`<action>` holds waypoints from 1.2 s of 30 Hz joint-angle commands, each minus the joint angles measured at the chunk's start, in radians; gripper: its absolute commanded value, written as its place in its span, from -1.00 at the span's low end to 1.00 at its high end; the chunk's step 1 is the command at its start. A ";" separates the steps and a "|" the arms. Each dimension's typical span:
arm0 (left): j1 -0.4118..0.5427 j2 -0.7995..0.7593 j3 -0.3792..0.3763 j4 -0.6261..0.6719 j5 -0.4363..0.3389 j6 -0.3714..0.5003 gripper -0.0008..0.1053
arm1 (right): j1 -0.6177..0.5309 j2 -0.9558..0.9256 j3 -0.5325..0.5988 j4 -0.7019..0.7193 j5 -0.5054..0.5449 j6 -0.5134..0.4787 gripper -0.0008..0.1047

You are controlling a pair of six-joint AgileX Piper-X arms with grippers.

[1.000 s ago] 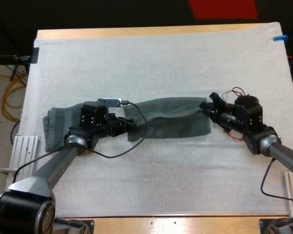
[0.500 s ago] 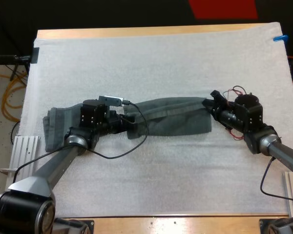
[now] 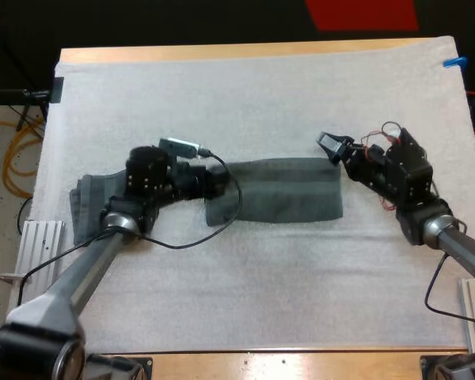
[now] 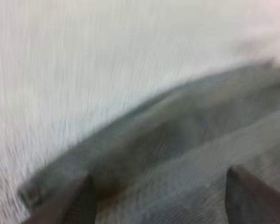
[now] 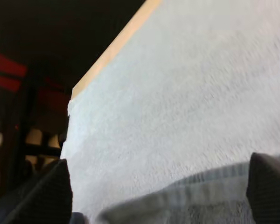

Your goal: Pick towel from pile fold and stack

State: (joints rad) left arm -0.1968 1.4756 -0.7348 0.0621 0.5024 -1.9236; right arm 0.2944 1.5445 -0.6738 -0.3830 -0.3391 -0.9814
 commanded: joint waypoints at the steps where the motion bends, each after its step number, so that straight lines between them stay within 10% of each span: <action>1: -0.001 -0.036 -0.018 -0.004 0.006 0.015 0.11 | -0.005 -0.026 -0.019 0.034 -0.007 -0.055 0.44; 10: -0.001 -0.315 -0.114 0.320 -0.090 0.230 0.22 | -0.005 -0.182 -0.144 0.482 0.024 -0.311 0.44; 27: -0.001 -0.772 -0.133 0.846 -0.056 0.145 0.37 | -0.004 -0.573 -0.190 1.132 0.242 -0.467 0.44; 36: -0.001 -0.784 -0.133 0.856 -0.031 0.140 0.37 | -0.069 -0.454 -0.190 1.107 0.157 -0.484 0.44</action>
State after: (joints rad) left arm -0.1968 0.6919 -0.8633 0.9192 0.4569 -1.7747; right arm 0.2339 1.0846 -0.8551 0.7346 -0.1585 -1.4544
